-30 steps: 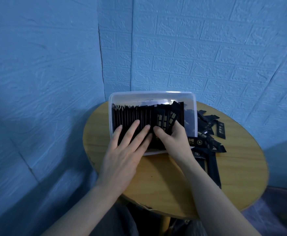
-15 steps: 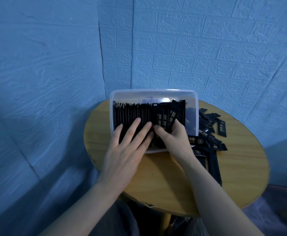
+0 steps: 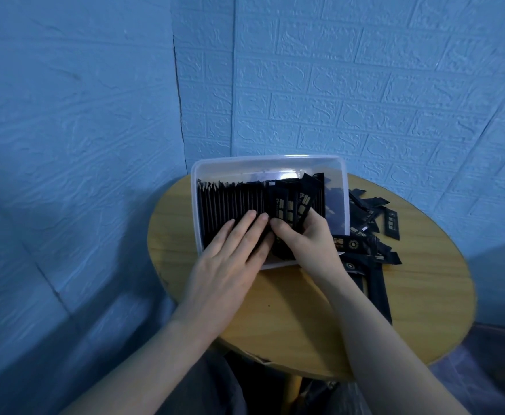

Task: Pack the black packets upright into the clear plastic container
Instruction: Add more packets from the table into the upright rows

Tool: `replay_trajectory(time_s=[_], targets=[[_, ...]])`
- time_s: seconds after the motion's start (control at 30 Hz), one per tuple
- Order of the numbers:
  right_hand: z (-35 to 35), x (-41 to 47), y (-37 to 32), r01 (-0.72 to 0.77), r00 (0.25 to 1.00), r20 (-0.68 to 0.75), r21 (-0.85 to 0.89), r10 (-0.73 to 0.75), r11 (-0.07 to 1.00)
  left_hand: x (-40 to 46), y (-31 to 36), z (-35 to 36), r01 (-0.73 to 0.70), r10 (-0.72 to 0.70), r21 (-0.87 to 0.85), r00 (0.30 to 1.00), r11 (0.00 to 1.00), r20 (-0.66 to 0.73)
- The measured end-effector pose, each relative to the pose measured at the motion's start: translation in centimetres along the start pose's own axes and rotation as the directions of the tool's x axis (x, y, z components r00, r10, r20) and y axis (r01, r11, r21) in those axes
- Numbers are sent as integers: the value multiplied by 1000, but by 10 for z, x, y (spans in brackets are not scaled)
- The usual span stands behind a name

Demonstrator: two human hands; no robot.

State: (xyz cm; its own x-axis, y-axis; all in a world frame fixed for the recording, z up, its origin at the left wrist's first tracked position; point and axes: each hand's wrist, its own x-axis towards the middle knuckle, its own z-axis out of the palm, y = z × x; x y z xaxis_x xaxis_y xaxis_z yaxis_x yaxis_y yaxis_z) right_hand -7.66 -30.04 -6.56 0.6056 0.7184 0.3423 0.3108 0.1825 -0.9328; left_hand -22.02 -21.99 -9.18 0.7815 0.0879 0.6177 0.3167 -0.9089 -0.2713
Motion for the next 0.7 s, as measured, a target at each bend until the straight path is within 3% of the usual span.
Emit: replay_trajectory(time_s=[0.7], targets=[[2, 1, 2, -38, 998, -56, -29, 37, 999, -1, -1, -2, 13, -13, -20, 1000, 1000, 8]])
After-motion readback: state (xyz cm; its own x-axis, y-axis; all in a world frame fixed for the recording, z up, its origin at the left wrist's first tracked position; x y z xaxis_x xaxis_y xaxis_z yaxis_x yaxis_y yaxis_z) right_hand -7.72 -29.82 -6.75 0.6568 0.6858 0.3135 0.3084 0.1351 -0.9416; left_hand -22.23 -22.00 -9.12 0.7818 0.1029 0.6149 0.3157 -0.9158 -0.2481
